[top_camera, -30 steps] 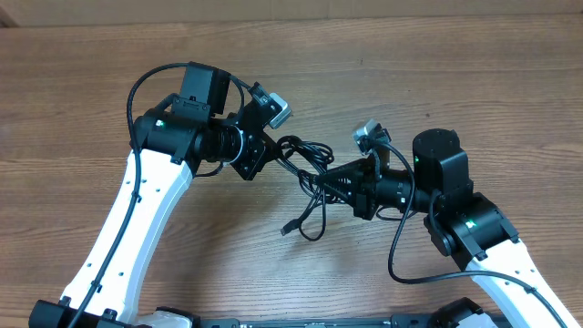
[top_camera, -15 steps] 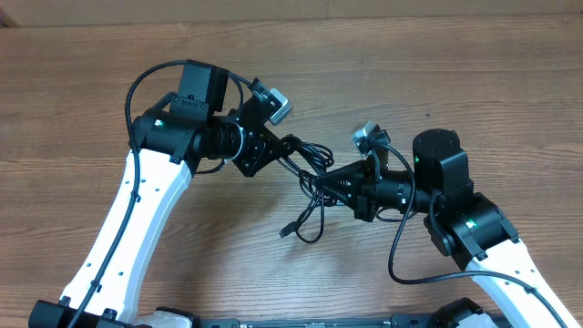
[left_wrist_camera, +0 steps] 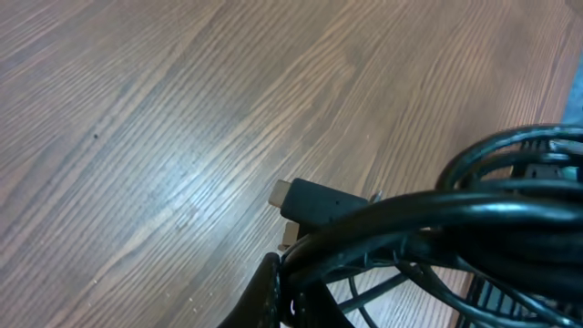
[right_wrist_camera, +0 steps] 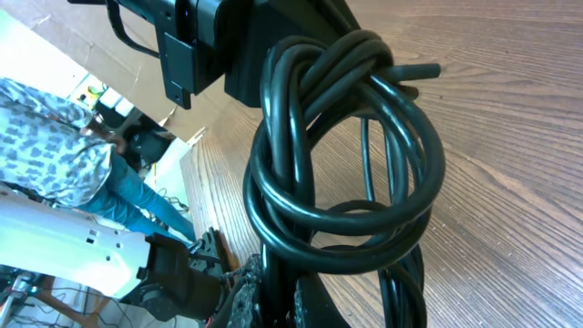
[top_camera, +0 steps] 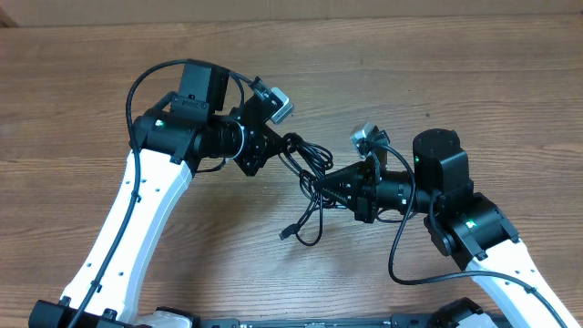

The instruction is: Untangle cables

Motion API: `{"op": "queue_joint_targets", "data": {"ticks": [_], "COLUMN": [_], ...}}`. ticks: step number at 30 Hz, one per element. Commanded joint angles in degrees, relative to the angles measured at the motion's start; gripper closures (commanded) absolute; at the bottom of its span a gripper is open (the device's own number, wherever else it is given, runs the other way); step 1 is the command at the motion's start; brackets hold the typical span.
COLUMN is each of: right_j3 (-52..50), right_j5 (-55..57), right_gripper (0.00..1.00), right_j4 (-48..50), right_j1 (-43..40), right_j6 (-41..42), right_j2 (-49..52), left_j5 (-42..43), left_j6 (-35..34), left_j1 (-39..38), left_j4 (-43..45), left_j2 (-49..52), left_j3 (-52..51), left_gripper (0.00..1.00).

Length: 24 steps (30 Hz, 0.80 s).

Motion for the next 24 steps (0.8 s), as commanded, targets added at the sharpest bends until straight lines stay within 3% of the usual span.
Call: {"op": "queue_joint_targets", "data": {"ticks": [1,4,20,24], "right_j3": [1.2,1.2,1.2,1.2], "right_j5": [-2.6,-2.6,-2.3,3.8], "right_gripper": [0.96,0.96,0.96,0.96], "right_j4": [0.4,0.4,7.6,8.3], "right_j1": [0.2,0.2,0.2,0.2], "right_j6": [1.2,1.2,2.6,7.0], "right_j2": [-1.2,-1.2,-1.2,-1.2], "left_j5": [-7.6,-15.0,-16.3,-16.3], "left_j6": [-11.1,-20.9,-35.9,-39.0], "left_j1": [0.4,0.4,0.4,0.4], "left_j4": [1.8,2.4,1.4,1.3], "left_j2": [-0.4,-0.4,-0.4,-0.4], "left_j3": [0.8,0.8,0.8,0.8], "left_gripper": [0.96,0.96,0.96,0.96]}}
